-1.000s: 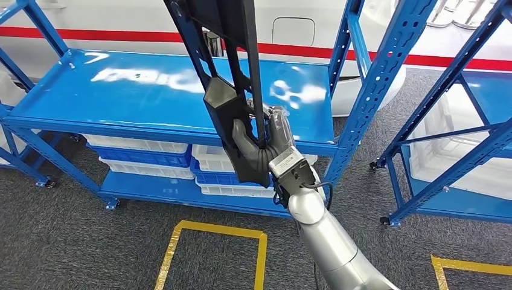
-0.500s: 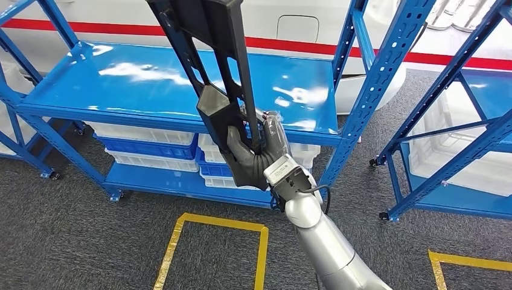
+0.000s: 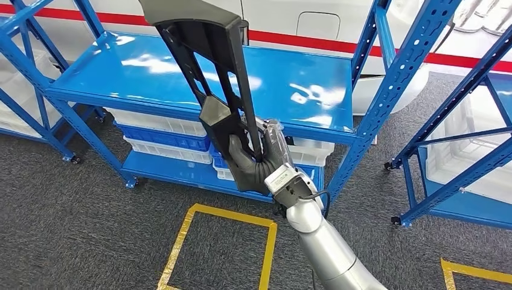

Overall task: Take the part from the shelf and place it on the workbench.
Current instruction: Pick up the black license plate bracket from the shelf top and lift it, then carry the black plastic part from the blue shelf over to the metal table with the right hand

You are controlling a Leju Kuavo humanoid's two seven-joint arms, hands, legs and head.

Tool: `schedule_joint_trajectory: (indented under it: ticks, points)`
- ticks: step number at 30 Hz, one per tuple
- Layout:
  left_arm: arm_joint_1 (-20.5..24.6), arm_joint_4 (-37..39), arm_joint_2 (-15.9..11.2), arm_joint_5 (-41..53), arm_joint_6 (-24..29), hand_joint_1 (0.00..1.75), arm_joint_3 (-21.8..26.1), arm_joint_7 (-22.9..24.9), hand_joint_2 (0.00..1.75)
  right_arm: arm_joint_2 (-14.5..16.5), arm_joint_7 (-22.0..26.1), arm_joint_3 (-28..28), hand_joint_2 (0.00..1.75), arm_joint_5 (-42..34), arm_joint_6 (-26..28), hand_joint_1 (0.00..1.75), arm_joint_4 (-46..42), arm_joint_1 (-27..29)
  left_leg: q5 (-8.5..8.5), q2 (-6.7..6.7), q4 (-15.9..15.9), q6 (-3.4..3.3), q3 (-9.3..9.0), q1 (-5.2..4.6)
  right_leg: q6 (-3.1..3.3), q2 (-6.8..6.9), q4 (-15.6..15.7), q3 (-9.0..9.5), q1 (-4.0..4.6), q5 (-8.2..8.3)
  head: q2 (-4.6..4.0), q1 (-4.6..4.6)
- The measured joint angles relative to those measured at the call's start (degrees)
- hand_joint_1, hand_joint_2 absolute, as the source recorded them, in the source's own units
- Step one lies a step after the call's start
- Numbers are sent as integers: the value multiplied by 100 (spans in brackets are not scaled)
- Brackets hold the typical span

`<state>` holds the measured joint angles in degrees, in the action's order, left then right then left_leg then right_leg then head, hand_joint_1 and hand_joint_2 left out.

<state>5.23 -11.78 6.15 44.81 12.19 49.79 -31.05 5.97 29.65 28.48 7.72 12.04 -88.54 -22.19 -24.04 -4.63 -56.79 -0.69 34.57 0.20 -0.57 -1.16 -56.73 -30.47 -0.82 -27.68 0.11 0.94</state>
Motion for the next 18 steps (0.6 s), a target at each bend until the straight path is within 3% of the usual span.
schedule_joint_trajectory:
  ticks: [2,5,6,7,8,10,12,13,15,17,18]
  points:
    - [-15,1,-10,0,4,0,-1,-3,175,11,5,0,175,0,-2,175,0,-3,-183,130,-255,57,128,8,63,92,25,2,-50,36,0,-22]
    - [-19,2,-13,3,11,0,-1,-3,175,16,10,0,175,-1,-3,175,12,9,-741,397,-1360,159,636,44,90,252,29,-20,-47,46,0,-57]
    - [-22,2,-14,6,13,0,-1,-3,175,15,10,0,175,2,-4,175,20,17,-813,425,-1613,181,750,60,90,312,28,-26,-44,46,0,-57]
    - [-24,2,-17,10,14,0,-1,-3,175,13,11,1,175,7,-6,175,27,24,-777,443,-1652,195,758,75,88,369,26,-29,-44,46,0,-57]
    - [-25,2,-21,15,14,0,-1,-3,175,12,14,2,175,12,-10,175,33,30,-640,472,-1451,201,642,89,86,425,26,-27,-45,45,0,-57]
    - [-20,2,-32,23,15,0,-1,-3,175,11,21,7,175,20,-19,175,37,31,-293,661,-635,194,186,94,77,520,24,-14,-30,39,0,-57]
    - [-9,2,-36,28,16,0,-2,-3,175,11,27,8,175,23,-24,175,37,25,-135,804,-88,139,-94,62,43,593,18,-17,17,31,0,-46]
    - [-6,2,-34,30,17,0,-2,-3,175,11,29,10,175,26,-27,175,37,25,-139,806,-26,102,-104,36,14,631,20,-22,40,31,0,-38]
    - [-9,2,-34,34,22,0,-2,-3,175,12,32,14,175,31,-39,175,37,23,-101,685,-6,10,-71,22,-57,700,20,-37,54,24,0,-27]
    - [-6,2,-26,42,28,0,-2,-4,175,9,37,16,175,43,-55,175,37,19,-44,584,45,-92,-71,29,-79,550,-199,-136,42,-117,0,-24]
    - [1,2,-25,52,30,0,-1,-4,175,5,40,17,175,52,-62,175,37,19,-18,531,65,-133,-71,38,-57,411,-496,-275,32,-269,0,-16]
